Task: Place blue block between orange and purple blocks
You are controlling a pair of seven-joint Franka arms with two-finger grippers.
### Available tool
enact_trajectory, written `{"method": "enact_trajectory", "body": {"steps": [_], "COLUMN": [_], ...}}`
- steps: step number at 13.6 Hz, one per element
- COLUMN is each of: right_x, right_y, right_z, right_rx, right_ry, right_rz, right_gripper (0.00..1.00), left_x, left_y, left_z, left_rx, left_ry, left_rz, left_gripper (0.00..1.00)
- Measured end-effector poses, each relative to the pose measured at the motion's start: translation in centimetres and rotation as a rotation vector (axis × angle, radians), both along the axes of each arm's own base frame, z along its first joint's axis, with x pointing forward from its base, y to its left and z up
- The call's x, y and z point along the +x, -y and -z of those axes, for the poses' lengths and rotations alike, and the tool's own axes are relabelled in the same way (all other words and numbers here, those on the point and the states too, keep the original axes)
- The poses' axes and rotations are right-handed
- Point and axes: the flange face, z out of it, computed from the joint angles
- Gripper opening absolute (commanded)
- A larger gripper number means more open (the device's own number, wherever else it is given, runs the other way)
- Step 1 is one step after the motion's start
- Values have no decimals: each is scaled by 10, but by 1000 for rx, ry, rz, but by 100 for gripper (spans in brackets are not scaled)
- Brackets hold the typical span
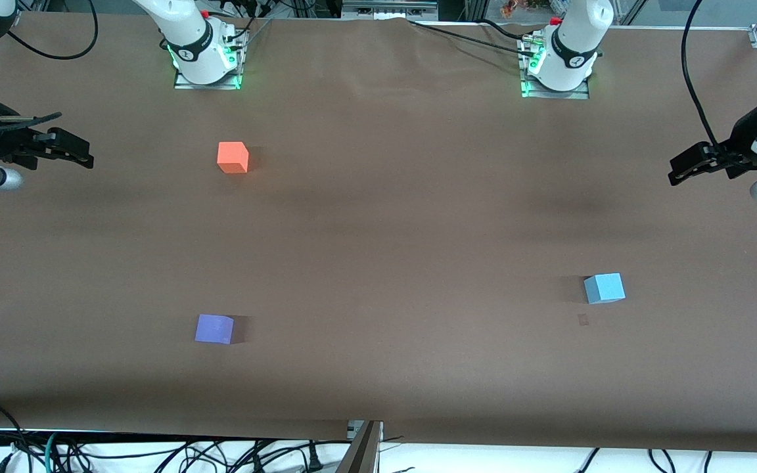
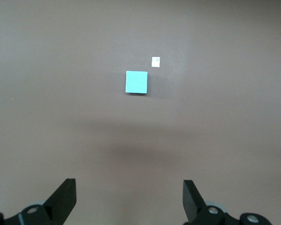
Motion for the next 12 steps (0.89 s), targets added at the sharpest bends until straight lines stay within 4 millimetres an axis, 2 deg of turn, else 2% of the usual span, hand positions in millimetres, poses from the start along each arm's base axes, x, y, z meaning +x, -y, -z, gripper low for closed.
{"method": "enact_trajectory", "body": {"steps": [7,12], "right_x": [0,1], "right_y": [-1,-9], "right_z": [0,0], "right_rx": [0,1], "right_ry": [2,7], "right_rz": [-2,-15], "right_gripper": [100,100], "left_x": [0,3], "left_y": [1,1], "left_z": [0,-1], "left_rx": [0,0], "left_ry": [1,21], "left_rz": [2,3], "left_gripper": [100,100]}}
